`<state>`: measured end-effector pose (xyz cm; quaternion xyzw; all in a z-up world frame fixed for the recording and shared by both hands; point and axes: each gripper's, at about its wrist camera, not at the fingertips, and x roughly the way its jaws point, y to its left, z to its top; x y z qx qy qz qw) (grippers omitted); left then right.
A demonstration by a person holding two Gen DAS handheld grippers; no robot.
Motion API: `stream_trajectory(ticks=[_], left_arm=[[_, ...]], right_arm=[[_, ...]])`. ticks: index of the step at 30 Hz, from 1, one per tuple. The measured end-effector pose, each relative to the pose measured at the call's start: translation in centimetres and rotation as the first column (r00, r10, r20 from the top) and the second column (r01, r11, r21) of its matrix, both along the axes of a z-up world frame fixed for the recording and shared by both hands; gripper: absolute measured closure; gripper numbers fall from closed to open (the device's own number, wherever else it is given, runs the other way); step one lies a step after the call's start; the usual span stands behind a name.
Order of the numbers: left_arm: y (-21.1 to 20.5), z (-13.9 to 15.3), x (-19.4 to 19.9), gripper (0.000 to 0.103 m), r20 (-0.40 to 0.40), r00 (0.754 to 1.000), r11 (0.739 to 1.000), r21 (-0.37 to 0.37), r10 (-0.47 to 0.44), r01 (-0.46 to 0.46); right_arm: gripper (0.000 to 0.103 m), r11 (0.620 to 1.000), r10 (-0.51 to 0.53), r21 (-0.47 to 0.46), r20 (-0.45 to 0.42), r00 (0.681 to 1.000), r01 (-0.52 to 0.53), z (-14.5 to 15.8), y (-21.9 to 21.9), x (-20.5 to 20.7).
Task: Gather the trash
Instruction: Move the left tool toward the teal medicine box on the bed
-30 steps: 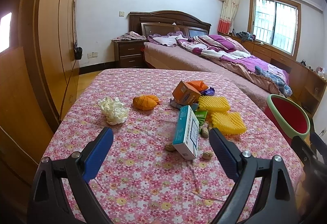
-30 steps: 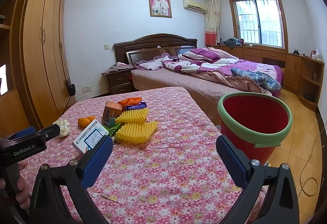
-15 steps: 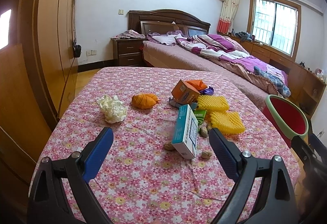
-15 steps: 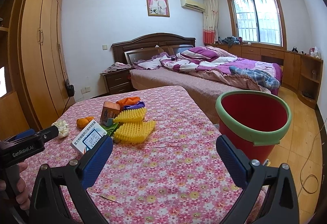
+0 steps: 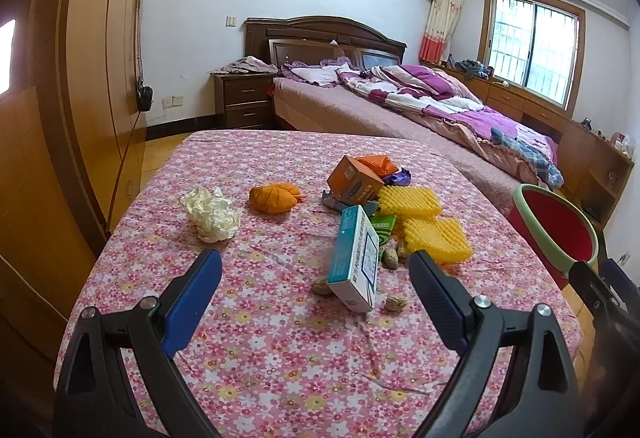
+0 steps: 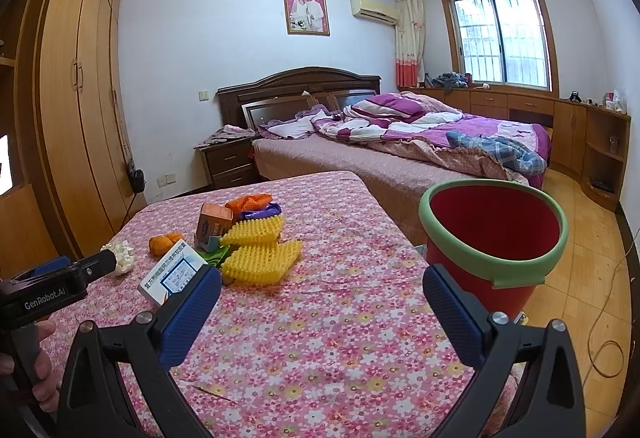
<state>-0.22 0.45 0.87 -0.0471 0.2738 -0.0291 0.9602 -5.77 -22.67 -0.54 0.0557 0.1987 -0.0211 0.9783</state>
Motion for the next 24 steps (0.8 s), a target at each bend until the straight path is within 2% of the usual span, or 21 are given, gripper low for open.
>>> stream_trajectory(ticks=[8, 24], left_arm=[[-0.1, 0.2, 0.4, 0.009, -0.017, 1.000, 1.000, -0.002, 0.002, -0.002], [-1.2, -1.1, 2.7, 0.009, -0.116, 0.991, 0.997, -0.010, -0.073, 0.072]], right_arm=[[0.000, 1.000, 0.001, 0.015, 0.000, 1.000, -0.001, 0.8, -0.8, 0.2], [0.000, 1.000, 0.011, 0.011, -0.038, 0.999, -0.010, 0.8, -1.5, 1.1]])
